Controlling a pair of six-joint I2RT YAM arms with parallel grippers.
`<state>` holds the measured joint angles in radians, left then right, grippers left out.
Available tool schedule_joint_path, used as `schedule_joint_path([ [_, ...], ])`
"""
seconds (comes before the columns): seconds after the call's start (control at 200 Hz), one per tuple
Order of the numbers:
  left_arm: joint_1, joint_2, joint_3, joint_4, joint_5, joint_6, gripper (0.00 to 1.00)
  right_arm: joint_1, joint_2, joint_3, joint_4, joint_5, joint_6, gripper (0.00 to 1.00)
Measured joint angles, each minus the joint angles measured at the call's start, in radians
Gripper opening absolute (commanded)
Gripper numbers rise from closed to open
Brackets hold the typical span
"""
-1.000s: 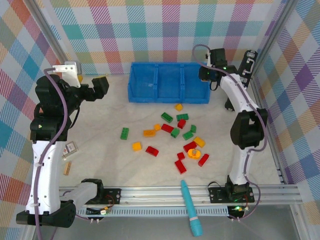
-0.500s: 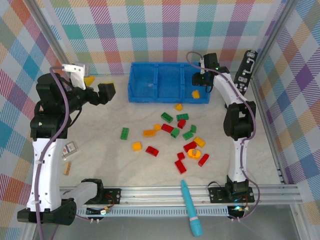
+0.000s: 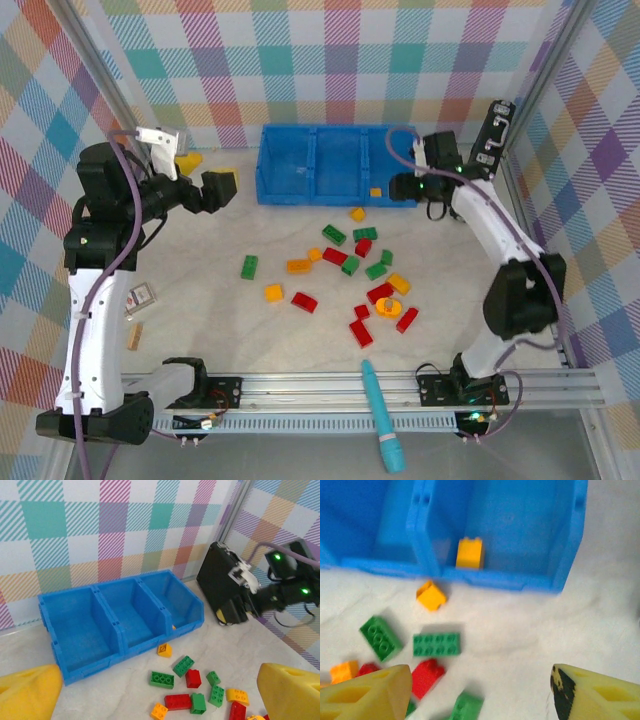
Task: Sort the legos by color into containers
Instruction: Pick up the lego from the center of the table.
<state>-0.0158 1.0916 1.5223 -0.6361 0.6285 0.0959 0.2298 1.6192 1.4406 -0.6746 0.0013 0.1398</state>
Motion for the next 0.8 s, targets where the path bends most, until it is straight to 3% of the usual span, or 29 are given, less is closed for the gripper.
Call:
schedule_joint_path([
  [0.275, 0.002, 0.000, 0.000, 0.000, 0.015, 0.000, 1.00, 0.090, -0.047, -0.287, 0.016, -0.049, 0.145, 0.74],
  [0.5, 0.002, -0.006, -0.010, 0.008, 0.015, 0.000, 1.00, 0.124, 0.069, -0.296, 0.095, -0.048, 0.219, 0.72],
  [0.8, 0.002, -0.010, -0.014, 0.008, 0.014, 0.000, 1.00, 0.128, 0.230, -0.272, 0.109, 0.004, 0.249, 0.60],
])
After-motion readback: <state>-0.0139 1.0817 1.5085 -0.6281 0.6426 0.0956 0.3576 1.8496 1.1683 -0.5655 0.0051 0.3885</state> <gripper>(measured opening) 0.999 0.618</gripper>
